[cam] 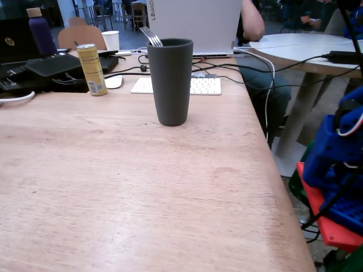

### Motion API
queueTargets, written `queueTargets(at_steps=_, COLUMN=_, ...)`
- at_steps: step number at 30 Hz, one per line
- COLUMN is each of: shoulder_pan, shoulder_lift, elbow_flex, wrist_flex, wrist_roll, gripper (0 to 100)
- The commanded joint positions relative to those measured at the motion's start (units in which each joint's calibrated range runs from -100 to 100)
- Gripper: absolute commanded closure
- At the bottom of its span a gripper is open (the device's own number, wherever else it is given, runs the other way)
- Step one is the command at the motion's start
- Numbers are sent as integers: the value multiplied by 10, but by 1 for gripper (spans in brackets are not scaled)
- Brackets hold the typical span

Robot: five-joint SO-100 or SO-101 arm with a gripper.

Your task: Grab the fork and place it in gray glass

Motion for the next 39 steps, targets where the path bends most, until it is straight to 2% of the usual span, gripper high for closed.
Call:
queueTargets(at_steps=1, shoulder_pan=-72, shoulder_lift=-43, elbow_flex=31, wrist_flex=0, wrist_roll=0, gripper=72)
queueTargets(at_steps=4, shoulder_pan=-147, shoulder_lift=-56, elbow_flex=63, wrist_flex=1, wrist_roll=-2, gripper=72)
queueTargets(at_steps=8, shoulder_pan=-216, shoulder_lift=-56, elbow_flex=70, wrist_flex=1, wrist_roll=-43, gripper=72)
queueTargets(at_steps=13, shoulder_pan=-275, shoulder_lift=-56, elbow_flex=72, wrist_flex=56, wrist_roll=-67, gripper=72)
queueTargets(at_steps=23, shoulder_pan=-277, shoulder_lift=-72, elbow_flex=206, wrist_flex=45, wrist_roll=-71, gripper=72)
queueTargets(at_steps=39, shoulder_pan=-260, shoulder_lift=-398, elbow_flex=594, wrist_flex=45, wrist_roll=-64, gripper=72)
